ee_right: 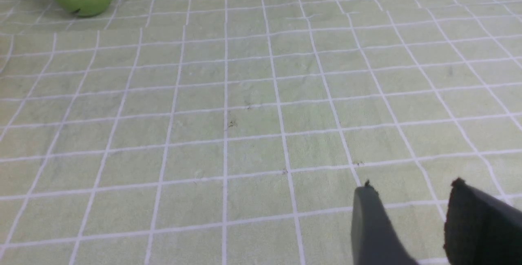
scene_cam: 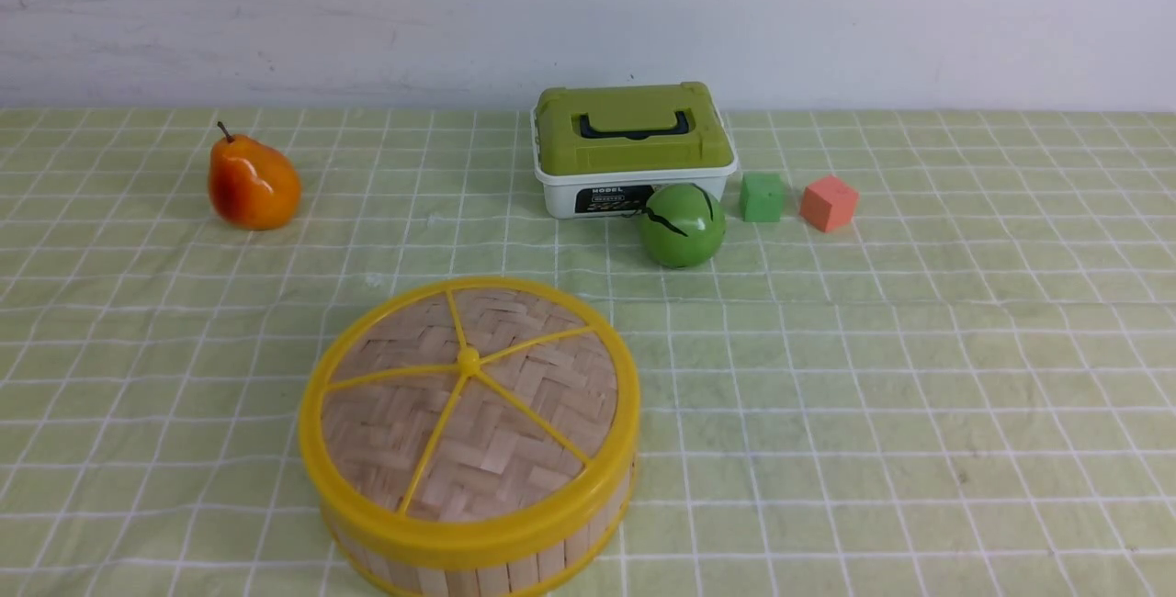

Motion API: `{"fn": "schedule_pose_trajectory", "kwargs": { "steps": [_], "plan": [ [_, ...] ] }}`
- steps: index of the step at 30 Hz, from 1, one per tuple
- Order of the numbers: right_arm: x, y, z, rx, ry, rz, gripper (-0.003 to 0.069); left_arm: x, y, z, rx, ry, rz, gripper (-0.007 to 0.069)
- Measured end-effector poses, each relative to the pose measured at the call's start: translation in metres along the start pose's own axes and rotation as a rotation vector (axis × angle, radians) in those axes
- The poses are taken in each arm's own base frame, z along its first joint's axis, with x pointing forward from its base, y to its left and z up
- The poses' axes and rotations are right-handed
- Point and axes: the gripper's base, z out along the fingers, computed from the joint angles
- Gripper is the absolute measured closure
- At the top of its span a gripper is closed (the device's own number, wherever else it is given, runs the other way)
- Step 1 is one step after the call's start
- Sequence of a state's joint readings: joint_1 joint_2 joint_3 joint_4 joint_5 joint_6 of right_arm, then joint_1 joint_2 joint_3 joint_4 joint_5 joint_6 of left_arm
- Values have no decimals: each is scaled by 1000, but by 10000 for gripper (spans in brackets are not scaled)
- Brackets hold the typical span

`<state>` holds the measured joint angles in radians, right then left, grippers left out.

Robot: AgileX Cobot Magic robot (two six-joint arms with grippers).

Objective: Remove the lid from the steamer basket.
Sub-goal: Use the right arm to lift the lid of the steamer

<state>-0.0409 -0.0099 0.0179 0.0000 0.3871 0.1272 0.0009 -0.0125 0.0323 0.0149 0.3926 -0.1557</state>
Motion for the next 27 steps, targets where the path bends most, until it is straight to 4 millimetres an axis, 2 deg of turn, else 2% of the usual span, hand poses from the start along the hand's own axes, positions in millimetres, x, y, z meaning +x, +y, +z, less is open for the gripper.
{"fn": "schedule_pose_trajectory", "kwargs": {
  "steps": [9,12,16,20,22,27],
  "plan": [
    [0,0,0,0,0,0,418,0,0,0,0,0,0,386],
    [0,2,0,-19,3,59,418,0,0,0,0,0,0,386],
    [0,9,0,-101,20,383,418,0,0,0,0,0,0,386],
    [-1,22,-2,-239,92,979,418,0,0,0,0,0,0,386],
    [-2,24,-2,-266,106,1092,418,0,0,0,0,0,0,386],
    [-2,23,-2,-261,102,1076,418,0,0,0,0,0,0,386]
  ]
}}
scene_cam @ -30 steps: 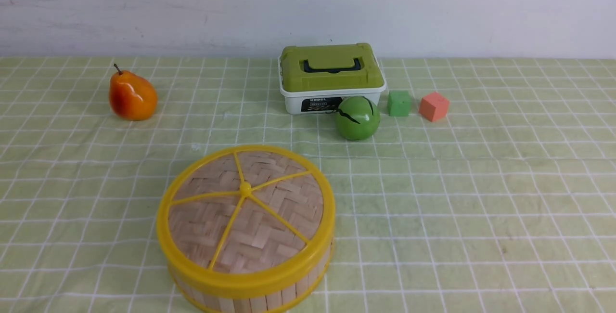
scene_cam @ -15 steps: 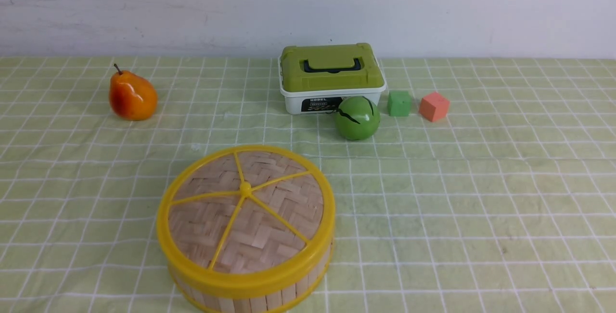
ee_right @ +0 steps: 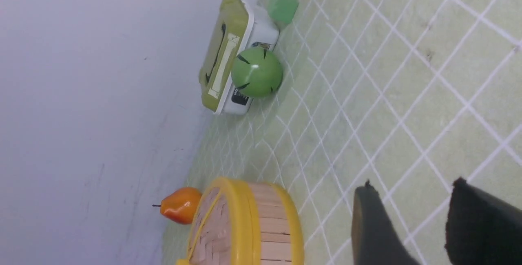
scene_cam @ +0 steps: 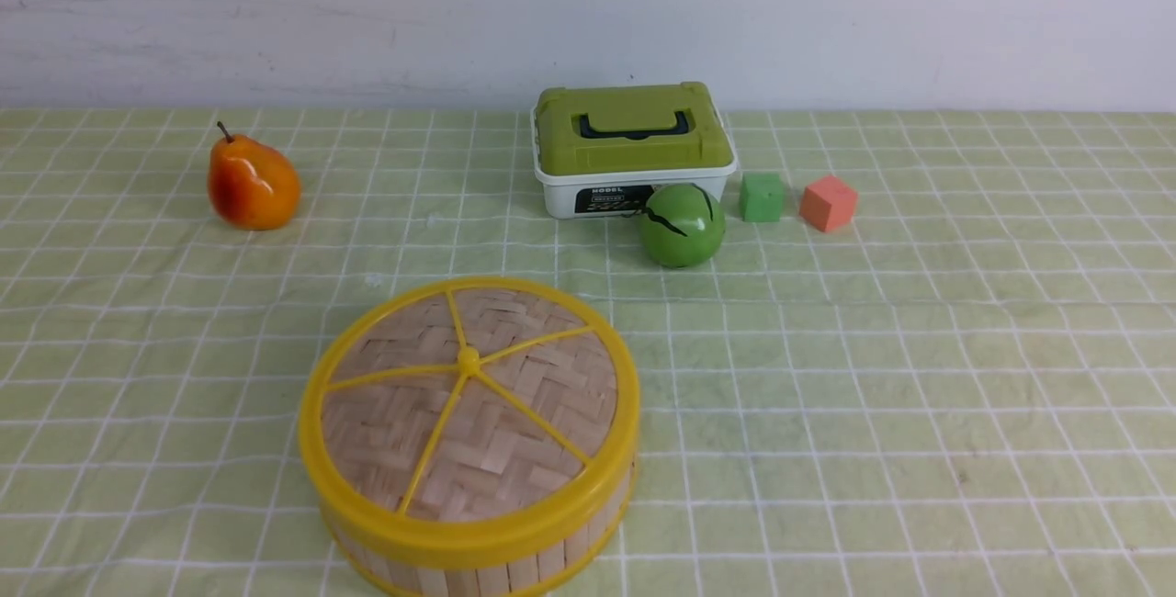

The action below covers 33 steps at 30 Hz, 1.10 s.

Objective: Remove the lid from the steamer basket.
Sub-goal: Use the right arm to lift the lid of the steamer

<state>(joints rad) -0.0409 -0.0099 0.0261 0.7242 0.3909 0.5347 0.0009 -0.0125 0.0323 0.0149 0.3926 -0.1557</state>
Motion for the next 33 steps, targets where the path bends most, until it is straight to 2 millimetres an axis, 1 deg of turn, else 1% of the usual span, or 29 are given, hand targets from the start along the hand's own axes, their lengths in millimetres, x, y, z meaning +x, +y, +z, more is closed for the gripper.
{"fn": "schedule_pose_trajectory", "kwargs": {
  "steps": [5,7,8,10,11,12,13,14,15,17,18,19,20,21,22,23,24,25,26,27,28,29,30,31,33],
  "plan": [
    [0,-1,0,7,-3,-101,418,0,0,0,0,0,0,386],
    [-1,6,-2,-2,2,-191,424,0,0,0,0,0,0,386],
    [-2,8,-3,-5,2,-204,426,0,0,0,0,0,0,386],
    [-10,40,-16,-60,-31,-408,479,0,0,0,0,0,0,386],
    [-14,53,-19,-61,-37,-477,520,0,0,0,0,0,0,386],
    [-19,70,-25,-59,-41,-567,569,0,0,0,0,0,0,386],
    [-20,73,-24,-43,-26,-590,580,0,0,0,0,0,0,386],
    [-28,97,-26,3,-2,-707,635,0,0,0,0,0,0,386],
    [-34,112,-25,53,56,-792,658,0,0,0,0,0,0,386],
    [-46,145,-21,126,149,-925,677,0,0,0,0,0,0,386],
    [-53,157,-12,180,241,-992,680,0,0,0,0,0,0,386],
    [-58,168,-6,197,281,-1025,680,0,0,0,0,0,0,386],
    [-66,185,4,219,371,-1101,680,0,0,0,0,0,0,386],
    [-67,191,4,216,382,-1112,680,0,0,0,0,0,0,386],
    [-74,204,17,224,477,-1153,680,0,0,0,0,0,0,386],
    [-77,215,22,211,503,-1169,678,0,0,0,0,0,0,386],
    [-80,221,31,205,544,-1176,676,0,0,0,0,0,0,386],
    [-80,224,30,198,543,-1179,675,0,0,0,0,0,0,386],
    [-81,235,46,179,622,-1193,668,0,0,0,0,0,0,386],
    [-81,239,47,172,623,-1199,666,0,0,0,0,0,0,386],
    [-78,248,64,154,704,-1221,663,0,0,0,0,0,0,386],
    [-76,254,71,147,726,-1247,662,0,0,0,0,0,0,386],
    [-72,259,87,148,774,-1278,661,0,0,0,0,0,0,386],
    [-72,259,87,148,774,-1278,661,0,0,0,0,0,0,386],
    [-59,271,110,148,826,-1346,659,0,0,0,0,0,0,386]
  ]
}}
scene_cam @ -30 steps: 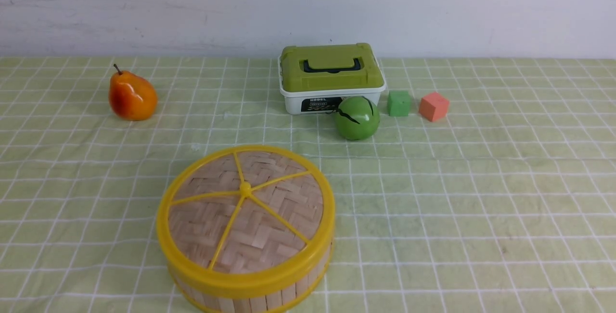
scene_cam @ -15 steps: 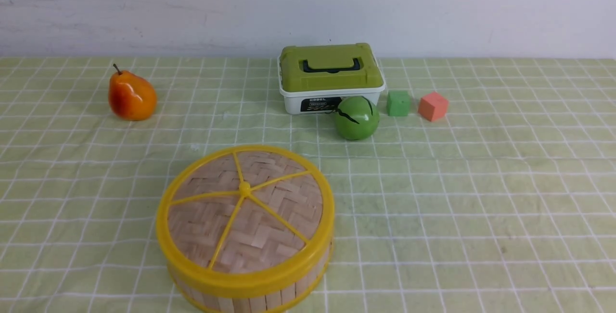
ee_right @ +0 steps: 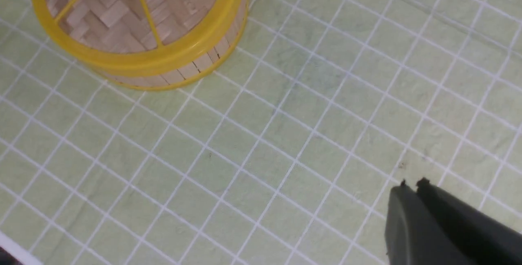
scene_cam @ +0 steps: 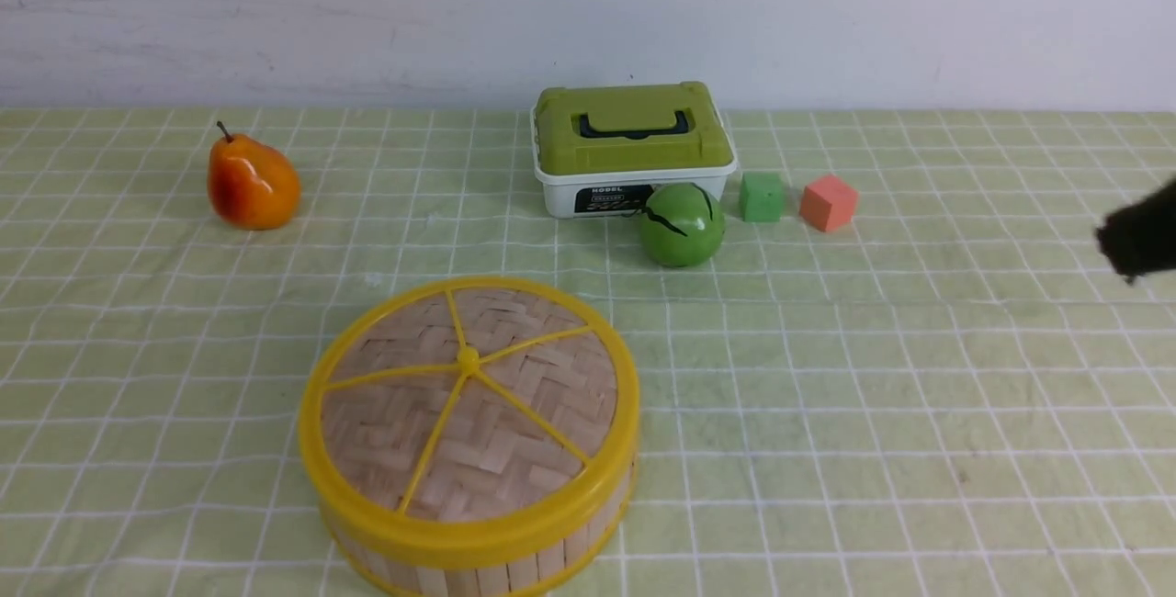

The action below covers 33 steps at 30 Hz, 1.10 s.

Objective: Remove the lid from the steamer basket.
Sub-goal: Use the right arm to lift the lid of the steamer

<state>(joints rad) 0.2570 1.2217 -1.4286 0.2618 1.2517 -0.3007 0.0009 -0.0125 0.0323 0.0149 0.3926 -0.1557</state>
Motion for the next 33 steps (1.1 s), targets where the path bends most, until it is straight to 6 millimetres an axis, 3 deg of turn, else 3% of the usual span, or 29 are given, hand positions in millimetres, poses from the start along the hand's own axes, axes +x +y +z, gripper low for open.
{"fn": "schedule_pose_trajectory", "kwargs": {
  "steps": [5,10,13,14,15,16,17,19,20,23,28,33],
  "plan": [
    [-46,26,51,-6,87,-89,655,0,0,0,0,0,0,386],
    [-85,64,121,-43,161,-151,608,0,0,0,0,0,0,386],
    [-102,90,162,-75,181,-199,524,0,0,0,0,0,0,386],
    [-105,93,163,-80,173,-207,517,0,0,0,0,0,0,386],
    [-111,109,189,-98,188,-233,441,0,0,0,0,0,0,386],
    [-112,111,187,-100,179,-237,431,0,0,0,0,0,0,386],
    [-115,124,205,-115,187,-259,356,0,0,0,0,0,0,386],
    [-118,132,216,-123,185,-271,301,0,0,0,0,0,0,386],
    [-121,143,226,-135,175,-289,229,0,0,0,0,0,0,386],
    [-120,153,245,-147,186,-302,160,0,0,0,0,0,0,386],
    [-113,154,271,-147,232,-300,142,0,0,0,0,0,0,386],
    [-106,154,291,-148,271,-296,197,0,0,0,0,0,0,386]
  ]
}}
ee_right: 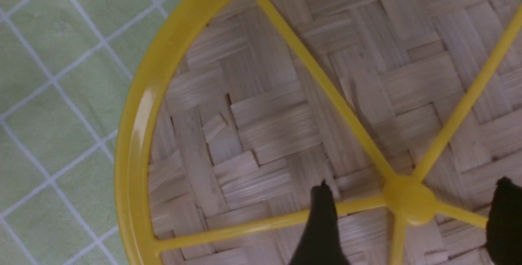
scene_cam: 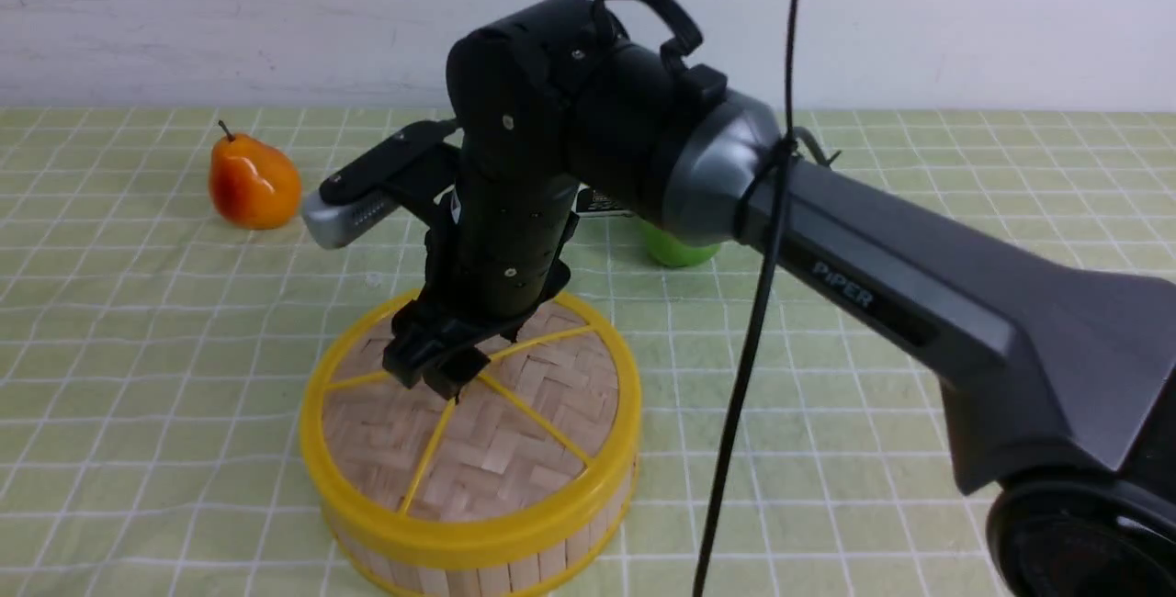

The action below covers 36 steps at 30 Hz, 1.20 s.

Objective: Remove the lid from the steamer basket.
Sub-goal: Use the right arm to lift the lid of the steamer, then use the right arm to place the steamer lid on the table

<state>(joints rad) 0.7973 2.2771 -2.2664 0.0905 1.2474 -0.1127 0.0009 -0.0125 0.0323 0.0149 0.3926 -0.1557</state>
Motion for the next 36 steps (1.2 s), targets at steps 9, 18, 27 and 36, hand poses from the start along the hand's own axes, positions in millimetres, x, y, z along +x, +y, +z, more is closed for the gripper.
{"fn": "schedule_pose_trajectory", "kwargs": {
  "steps": [9,18,27,36],
  "plan": [
    [-1,0,9,-6,1,4,384,0,0,0,0,0,0,386],
    [-2,-1,8,2,-7,1,581,0,0,0,0,0,0,386],
    [-4,0,-61,71,-110,-28,581,0,0,0,0,0,0,386],
    [35,-19,-205,218,-321,4,580,0,0,0,0,0,0,386]
  ]
}}
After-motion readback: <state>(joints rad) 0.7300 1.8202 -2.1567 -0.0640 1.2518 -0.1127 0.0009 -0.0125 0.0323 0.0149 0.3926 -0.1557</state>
